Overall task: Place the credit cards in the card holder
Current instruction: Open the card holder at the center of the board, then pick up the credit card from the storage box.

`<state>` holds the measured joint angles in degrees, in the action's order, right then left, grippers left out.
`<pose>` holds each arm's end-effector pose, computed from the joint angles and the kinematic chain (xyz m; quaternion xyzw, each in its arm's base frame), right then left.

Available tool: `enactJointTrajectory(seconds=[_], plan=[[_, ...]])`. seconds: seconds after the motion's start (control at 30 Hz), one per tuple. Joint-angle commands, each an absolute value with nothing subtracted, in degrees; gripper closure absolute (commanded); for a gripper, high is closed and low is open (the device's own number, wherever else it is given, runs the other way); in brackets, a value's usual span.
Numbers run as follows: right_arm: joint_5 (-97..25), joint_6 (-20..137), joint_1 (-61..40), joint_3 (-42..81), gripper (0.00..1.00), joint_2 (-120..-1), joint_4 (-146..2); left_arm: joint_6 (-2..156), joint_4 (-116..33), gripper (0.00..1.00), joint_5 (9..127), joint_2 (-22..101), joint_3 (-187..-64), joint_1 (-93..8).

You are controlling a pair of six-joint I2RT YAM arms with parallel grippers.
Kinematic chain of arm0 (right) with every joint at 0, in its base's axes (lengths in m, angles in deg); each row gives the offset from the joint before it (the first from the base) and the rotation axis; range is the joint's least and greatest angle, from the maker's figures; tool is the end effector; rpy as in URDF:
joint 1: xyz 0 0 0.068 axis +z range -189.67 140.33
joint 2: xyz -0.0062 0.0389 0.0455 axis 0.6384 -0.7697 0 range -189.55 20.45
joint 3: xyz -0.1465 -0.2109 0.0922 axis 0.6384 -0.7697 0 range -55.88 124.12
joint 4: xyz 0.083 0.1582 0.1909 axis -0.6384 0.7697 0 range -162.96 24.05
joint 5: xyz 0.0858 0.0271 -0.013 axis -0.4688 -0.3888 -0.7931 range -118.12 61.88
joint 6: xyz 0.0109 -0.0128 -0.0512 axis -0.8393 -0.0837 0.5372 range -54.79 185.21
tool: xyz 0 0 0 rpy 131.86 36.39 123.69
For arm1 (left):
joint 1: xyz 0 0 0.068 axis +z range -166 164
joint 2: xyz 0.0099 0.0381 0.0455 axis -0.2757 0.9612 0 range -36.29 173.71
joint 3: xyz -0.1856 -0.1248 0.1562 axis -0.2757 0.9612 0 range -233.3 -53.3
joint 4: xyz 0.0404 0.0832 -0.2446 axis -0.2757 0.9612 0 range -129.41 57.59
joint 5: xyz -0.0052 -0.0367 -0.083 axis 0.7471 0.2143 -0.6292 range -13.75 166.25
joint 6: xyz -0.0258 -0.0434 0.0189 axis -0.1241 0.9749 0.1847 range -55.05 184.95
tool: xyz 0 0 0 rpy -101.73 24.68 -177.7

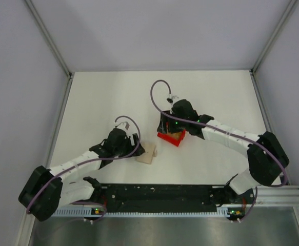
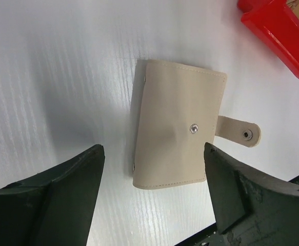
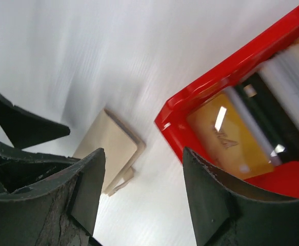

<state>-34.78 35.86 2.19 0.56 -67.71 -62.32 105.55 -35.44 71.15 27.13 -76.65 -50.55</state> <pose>0.2448 0.2248 0.2259 -0.1229 0.9052 0.2779 0.2969 0.1685 -0.1198 0.1617 -0.0312 0.9193 -0.2703 0.2842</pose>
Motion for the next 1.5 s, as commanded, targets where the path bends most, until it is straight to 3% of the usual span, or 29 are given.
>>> enactJointTrajectory(seconds=[0.0, 0.33, 0.87, 1.13, 1.47], plan=[[-29.3, 42.9, -4.3, 4.8, 0.38, -64.0, -58.6, 102.7, -32.6, 0.17, 74.2, 25.9, -81.2, -50.6], [-36.7, 48.1, -15.8, 9.2, 0.39, -70.1, -55.2, 101.4, -31.6, 0.02, 74.8, 26.0, -86.3, -50.7], [-26.8, 51.8, -17.0, 1.5, 0.39, -65.2, -50.5, 99.9, -35.9, 0.02, 70.6, 30.9, -89.3, -50.7], [-27.8, 54.0, -16.6, 1.1, 0.39, -61.3, -49.4, 98.3, -37.6, 0.02, 67.9, 34.8, -92.0, -50.7], [-10.7, 57.7, -8.2, 7.1, 0.31, -68.1, -47.5, 98.2, -37.4, 0.02, 67.0, 38.1, -93.6, -50.7]])
